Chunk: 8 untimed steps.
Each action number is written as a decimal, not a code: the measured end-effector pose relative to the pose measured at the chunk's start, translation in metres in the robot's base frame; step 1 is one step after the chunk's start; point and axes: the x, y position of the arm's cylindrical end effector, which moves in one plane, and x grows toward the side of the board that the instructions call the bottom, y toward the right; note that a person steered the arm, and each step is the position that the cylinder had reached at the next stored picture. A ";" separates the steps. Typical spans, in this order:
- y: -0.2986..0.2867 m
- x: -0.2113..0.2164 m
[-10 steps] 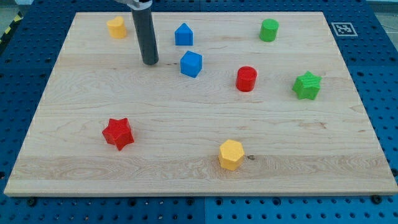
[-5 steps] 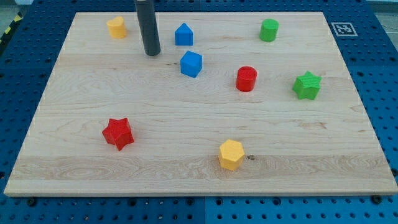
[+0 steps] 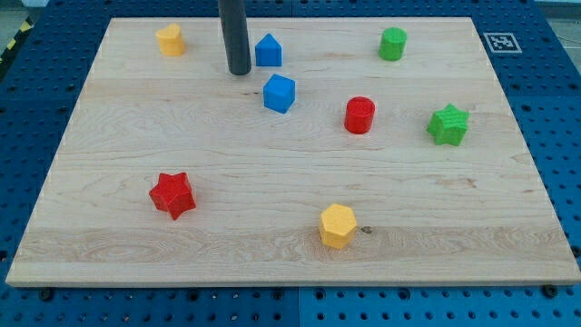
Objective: Shove blue triangle towards top center of the board
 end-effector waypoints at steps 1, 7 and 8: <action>0.000 0.000; 0.025 -0.039; 0.041 -0.031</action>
